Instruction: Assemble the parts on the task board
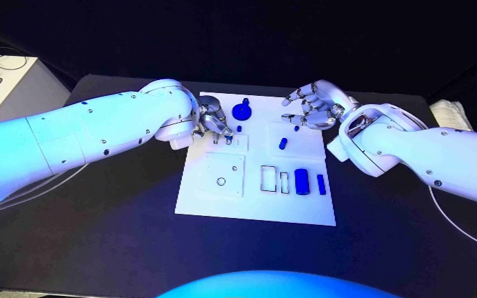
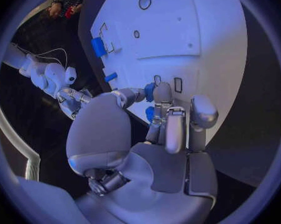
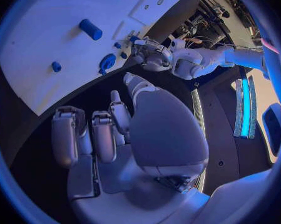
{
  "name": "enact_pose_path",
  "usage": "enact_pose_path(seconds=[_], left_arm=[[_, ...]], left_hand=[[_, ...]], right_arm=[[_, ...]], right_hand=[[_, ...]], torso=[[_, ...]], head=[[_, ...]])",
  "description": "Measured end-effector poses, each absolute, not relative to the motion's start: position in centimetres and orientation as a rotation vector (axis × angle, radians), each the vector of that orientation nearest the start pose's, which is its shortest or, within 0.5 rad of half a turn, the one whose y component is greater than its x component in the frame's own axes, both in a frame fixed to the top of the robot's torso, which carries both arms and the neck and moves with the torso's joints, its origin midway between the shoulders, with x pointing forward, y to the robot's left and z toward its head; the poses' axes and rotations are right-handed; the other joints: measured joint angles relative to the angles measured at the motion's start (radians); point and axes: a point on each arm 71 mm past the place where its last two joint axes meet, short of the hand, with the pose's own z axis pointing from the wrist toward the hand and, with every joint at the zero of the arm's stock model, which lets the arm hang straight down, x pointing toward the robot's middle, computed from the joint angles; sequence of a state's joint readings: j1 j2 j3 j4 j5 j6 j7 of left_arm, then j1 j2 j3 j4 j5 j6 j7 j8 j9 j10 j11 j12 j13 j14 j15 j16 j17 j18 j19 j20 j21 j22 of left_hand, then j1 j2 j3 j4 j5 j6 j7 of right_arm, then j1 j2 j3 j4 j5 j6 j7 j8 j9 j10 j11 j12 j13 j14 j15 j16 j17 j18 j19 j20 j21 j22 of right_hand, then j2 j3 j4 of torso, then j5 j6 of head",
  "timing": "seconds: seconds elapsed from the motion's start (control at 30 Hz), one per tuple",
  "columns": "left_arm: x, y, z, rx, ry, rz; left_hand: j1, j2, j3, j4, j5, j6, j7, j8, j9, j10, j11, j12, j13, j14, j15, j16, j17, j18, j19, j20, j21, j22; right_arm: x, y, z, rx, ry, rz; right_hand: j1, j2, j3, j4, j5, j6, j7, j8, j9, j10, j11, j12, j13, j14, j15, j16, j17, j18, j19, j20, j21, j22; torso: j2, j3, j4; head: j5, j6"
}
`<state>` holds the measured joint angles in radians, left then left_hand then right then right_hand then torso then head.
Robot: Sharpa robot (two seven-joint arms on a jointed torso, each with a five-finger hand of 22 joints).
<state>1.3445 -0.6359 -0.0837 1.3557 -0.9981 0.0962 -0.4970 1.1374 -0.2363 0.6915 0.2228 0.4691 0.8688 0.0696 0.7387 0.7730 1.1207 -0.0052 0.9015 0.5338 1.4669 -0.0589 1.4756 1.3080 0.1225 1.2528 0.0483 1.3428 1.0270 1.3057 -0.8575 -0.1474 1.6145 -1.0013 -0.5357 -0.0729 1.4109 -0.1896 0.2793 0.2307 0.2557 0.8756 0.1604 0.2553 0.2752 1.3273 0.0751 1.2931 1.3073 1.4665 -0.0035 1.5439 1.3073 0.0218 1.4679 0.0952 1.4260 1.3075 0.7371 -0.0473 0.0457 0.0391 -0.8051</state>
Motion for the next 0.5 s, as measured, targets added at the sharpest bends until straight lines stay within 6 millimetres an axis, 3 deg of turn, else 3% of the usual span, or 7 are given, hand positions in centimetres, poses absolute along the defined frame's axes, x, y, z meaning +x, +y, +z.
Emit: enact_pose_path(seconds=[0.5], left_arm=[[52.35,15.71,-17.95,-0.155,2.231,-0.475]], left_hand=[[-0.005,-0.005,0.0,0.0,0.005,0.0,0.0,-0.005,-0.001,0.0,0.0,0.0,0.0,0.0,0.0,0.0,0.0,0.0,0.003,-0.003,0.004,0.002]], right_arm=[[47.7,-19.27,-16.18,0.269,1.602,0.865]], right_hand=[[0.0,0.0,0.0,0.0,0.008,0.0,0.0,0.0,0.0,0.0,0.0,0.0,0.0,0.0,0.0,0.0,0.0,0.0,0.0,0.0,0.0,0.0]], torso=[[0.001,-0.0008,0.0]], head=[[0.005,-0.007]])
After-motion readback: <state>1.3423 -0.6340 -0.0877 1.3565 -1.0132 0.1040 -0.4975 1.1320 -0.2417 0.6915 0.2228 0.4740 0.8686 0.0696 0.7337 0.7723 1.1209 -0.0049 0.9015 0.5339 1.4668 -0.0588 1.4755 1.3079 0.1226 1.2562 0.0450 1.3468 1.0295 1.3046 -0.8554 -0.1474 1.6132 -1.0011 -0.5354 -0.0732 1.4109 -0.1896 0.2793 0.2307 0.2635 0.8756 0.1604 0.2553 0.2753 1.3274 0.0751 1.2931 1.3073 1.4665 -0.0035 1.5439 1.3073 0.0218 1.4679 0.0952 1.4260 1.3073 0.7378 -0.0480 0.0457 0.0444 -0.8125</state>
